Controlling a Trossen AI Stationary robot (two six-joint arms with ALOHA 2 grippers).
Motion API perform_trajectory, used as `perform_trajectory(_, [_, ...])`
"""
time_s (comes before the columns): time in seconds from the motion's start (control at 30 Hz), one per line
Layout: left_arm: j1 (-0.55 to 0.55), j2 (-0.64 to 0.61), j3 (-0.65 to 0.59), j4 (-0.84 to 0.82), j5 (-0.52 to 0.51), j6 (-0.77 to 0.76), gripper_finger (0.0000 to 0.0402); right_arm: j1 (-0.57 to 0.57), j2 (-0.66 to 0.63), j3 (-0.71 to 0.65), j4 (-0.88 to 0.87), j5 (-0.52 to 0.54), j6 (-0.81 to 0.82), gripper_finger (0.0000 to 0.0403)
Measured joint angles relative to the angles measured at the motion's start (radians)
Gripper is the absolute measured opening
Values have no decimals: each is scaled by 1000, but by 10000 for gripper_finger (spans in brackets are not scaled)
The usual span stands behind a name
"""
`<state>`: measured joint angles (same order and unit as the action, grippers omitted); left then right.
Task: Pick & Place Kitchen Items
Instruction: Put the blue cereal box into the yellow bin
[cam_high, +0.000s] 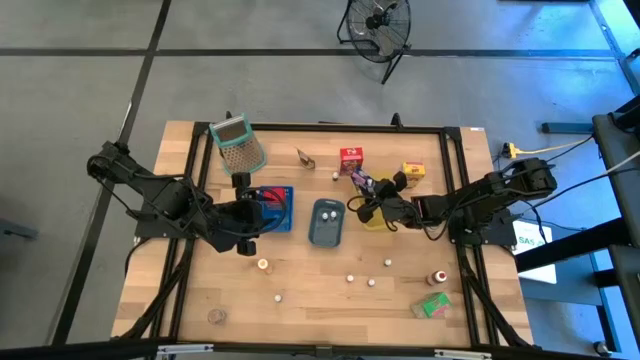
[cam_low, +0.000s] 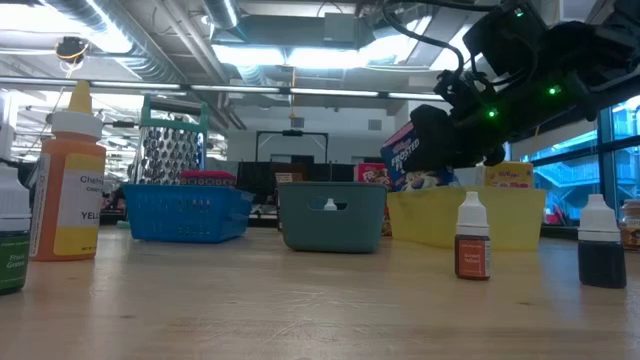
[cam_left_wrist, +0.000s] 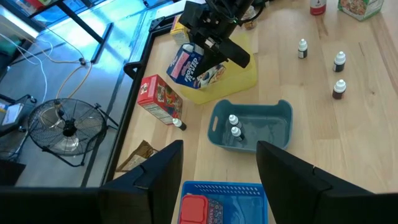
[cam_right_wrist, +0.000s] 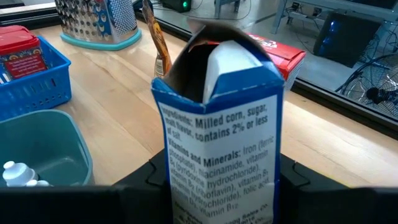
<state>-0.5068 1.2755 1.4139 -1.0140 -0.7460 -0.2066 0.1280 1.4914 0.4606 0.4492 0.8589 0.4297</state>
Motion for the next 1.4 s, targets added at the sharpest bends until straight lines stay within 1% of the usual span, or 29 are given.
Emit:
perform_trajectory(0.27, [0, 0, 0, 0, 0, 0, 198, -3, 0, 0, 0, -27, 0, 152])
perform_trajectory(0.6, [0, 0, 0, 0, 0, 0, 198, -4, 0, 0, -12, -25, 0, 152])
perform_trajectory(0.7, [0, 0, 0, 0, 0, 0, 199, -3, 0, 0, -34, -1, 0, 152])
perform_trajectory(0.8, [0, 0, 0, 0, 0, 0, 198, -3, 0, 0, -38, 0, 0, 152])
perform_trajectory(1.0, [0, 0, 0, 0, 0, 0, 198, -4, 0, 0, -27, -33, 0, 152])
perform_trajectory(1.17, [0, 0, 0, 0, 0, 0, 198, -4, 0, 0, -27, -34, 0, 153])
perform_trajectory(1.27, [0, 0, 0, 0, 0, 0, 199, -4, -1, 0, -27, -34, 2, 166])
perform_trajectory(1.4, [0, 0, 0, 0, 0, 0, 198, -4, -1, 0, -27, -34, 8, 204])
